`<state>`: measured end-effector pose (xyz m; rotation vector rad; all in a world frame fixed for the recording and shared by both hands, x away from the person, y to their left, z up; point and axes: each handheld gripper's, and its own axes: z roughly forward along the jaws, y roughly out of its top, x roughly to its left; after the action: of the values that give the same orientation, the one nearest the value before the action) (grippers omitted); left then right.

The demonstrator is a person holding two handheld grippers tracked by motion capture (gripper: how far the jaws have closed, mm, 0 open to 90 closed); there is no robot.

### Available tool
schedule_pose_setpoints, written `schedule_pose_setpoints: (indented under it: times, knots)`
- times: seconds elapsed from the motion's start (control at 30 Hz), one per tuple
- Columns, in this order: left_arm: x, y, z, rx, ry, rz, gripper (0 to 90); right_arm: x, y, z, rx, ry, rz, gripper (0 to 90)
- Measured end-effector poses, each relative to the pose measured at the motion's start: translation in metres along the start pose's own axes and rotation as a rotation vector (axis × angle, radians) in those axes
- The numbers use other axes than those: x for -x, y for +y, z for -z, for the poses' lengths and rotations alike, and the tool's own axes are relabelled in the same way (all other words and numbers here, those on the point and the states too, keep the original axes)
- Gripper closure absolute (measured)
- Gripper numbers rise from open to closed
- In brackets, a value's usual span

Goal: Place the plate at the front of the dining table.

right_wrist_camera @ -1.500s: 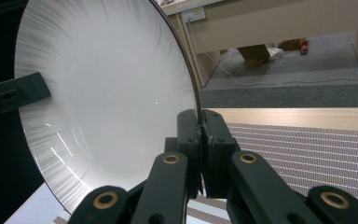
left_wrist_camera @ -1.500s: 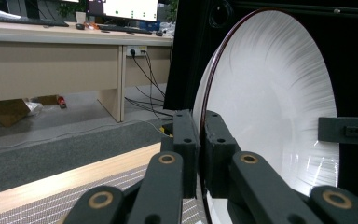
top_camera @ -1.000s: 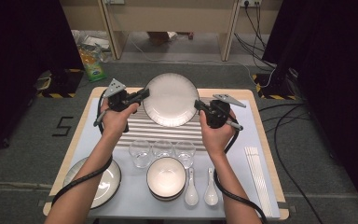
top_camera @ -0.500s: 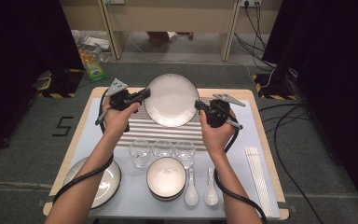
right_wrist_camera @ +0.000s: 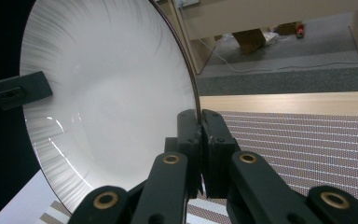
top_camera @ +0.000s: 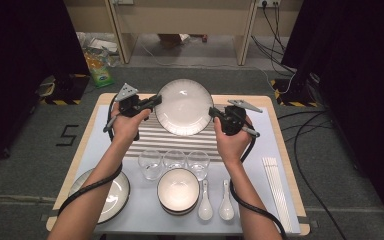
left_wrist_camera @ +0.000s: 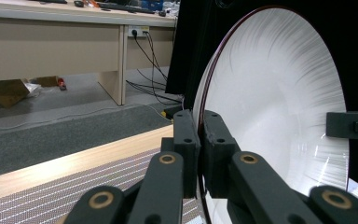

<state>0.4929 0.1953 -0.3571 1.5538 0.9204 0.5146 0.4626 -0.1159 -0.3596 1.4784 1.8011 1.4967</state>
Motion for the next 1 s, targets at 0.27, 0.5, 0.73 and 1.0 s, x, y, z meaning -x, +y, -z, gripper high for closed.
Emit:
schedule_pose_setpoints:
  times: [0.27, 0.5, 0.73, 1.0]
  knots:
    - [-0.001, 0.000, -0.005, -0.009, 0.002, 0.003, 85.3, 0.002, 0.000, -0.002, -0.007, -0.005, -0.007, 87.3]
    - [-0.002, 0.000, -0.008, -0.022, 0.002, 0.002, 85.3, 0.005, 0.000, -0.004, -0.014, -0.004, -0.015, 87.4]
    - [-0.005, -0.002, -0.011, -0.035, 0.006, 0.009, 85.3, 0.006, -0.001, -0.008, -0.020, -0.007, -0.017, 87.4]
    - [-0.007, -0.003, -0.013, -0.046, 0.006, 0.007, 85.4, 0.007, -0.001, -0.011, -0.026, -0.009, -0.019, 87.4]
